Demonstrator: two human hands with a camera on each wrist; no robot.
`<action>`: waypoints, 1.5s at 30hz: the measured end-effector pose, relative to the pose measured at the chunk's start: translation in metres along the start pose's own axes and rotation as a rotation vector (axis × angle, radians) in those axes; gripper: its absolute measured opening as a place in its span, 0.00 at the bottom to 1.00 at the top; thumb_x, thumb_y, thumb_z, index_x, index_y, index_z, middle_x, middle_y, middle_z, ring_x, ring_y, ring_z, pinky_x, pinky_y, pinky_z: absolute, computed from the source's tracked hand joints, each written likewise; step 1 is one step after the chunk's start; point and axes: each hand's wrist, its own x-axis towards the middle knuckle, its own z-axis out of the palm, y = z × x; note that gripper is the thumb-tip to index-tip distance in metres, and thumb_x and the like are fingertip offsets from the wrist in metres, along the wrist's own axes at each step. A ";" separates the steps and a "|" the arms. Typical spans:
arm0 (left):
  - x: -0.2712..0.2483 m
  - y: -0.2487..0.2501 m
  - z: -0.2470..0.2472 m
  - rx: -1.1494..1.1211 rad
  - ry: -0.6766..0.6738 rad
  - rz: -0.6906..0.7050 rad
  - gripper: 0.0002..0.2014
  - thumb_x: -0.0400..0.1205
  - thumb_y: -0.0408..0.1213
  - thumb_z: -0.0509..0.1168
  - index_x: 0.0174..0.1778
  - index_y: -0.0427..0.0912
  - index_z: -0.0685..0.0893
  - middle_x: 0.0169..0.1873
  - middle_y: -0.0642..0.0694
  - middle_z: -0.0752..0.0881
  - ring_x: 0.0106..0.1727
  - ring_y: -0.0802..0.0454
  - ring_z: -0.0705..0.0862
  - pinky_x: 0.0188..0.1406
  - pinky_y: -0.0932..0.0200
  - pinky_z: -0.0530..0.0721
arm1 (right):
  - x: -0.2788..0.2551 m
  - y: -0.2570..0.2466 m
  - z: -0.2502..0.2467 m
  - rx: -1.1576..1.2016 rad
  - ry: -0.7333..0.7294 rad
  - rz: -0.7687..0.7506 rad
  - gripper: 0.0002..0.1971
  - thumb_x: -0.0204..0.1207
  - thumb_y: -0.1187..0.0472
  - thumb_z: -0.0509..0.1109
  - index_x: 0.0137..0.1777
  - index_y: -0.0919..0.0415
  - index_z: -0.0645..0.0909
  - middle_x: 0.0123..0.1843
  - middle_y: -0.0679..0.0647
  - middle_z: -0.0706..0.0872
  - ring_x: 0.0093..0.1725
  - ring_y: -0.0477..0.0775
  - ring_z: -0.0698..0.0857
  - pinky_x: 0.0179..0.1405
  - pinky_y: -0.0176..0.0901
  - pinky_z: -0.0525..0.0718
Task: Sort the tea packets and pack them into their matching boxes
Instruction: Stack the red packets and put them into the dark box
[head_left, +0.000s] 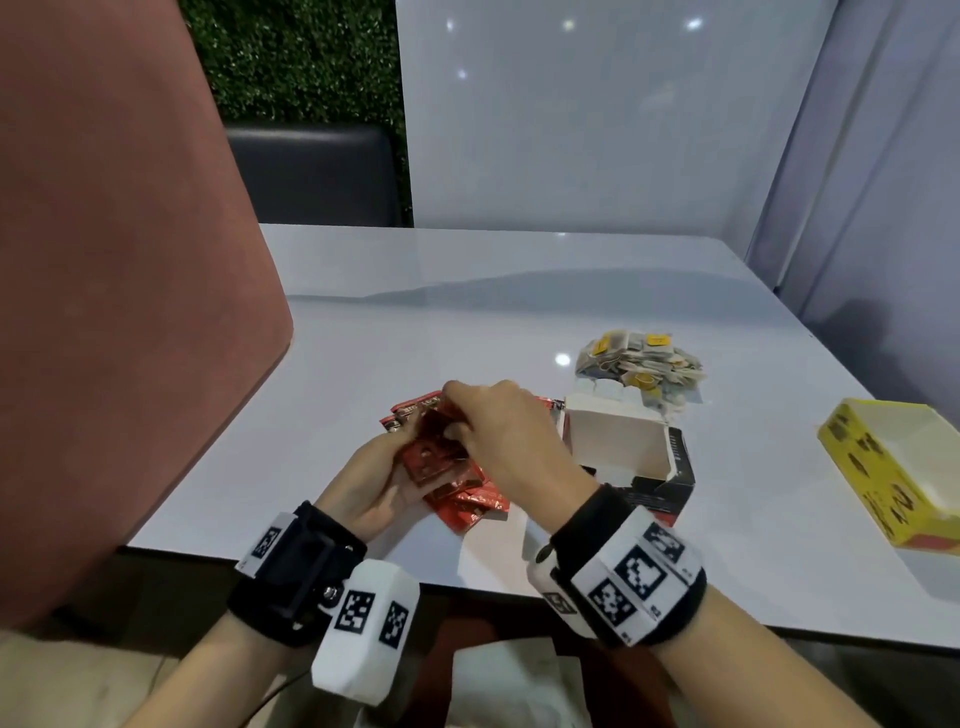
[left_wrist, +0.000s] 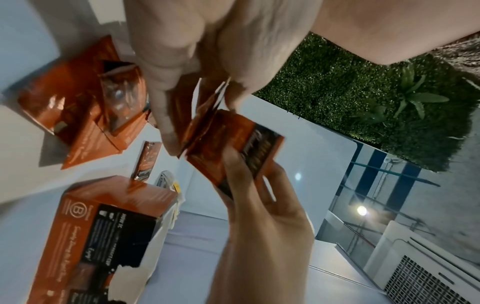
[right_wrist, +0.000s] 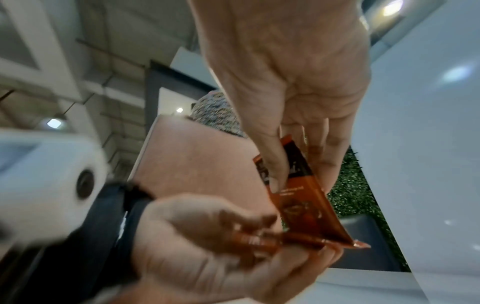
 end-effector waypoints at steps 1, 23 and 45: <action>-0.001 0.000 -0.001 0.020 0.014 -0.010 0.15 0.86 0.38 0.52 0.57 0.35 0.81 0.42 0.38 0.90 0.42 0.46 0.90 0.39 0.49 0.90 | 0.002 0.005 -0.006 0.084 0.010 0.029 0.08 0.78 0.62 0.63 0.55 0.59 0.79 0.47 0.60 0.86 0.48 0.63 0.83 0.41 0.50 0.79; -0.006 0.016 -0.039 0.062 0.001 0.057 0.16 0.77 0.35 0.62 0.57 0.31 0.82 0.50 0.32 0.88 0.49 0.42 0.90 0.47 0.42 0.88 | 0.054 0.017 0.029 0.125 -0.263 0.113 0.13 0.81 0.60 0.63 0.62 0.65 0.74 0.60 0.61 0.80 0.56 0.60 0.81 0.57 0.50 0.82; 0.004 0.014 -0.046 -0.014 -0.070 0.092 0.46 0.53 0.57 0.79 0.64 0.34 0.78 0.58 0.34 0.86 0.61 0.41 0.85 0.50 0.50 0.88 | 0.034 -0.003 0.039 0.627 0.029 0.176 0.33 0.70 0.63 0.76 0.73 0.58 0.66 0.61 0.61 0.79 0.60 0.58 0.79 0.61 0.48 0.80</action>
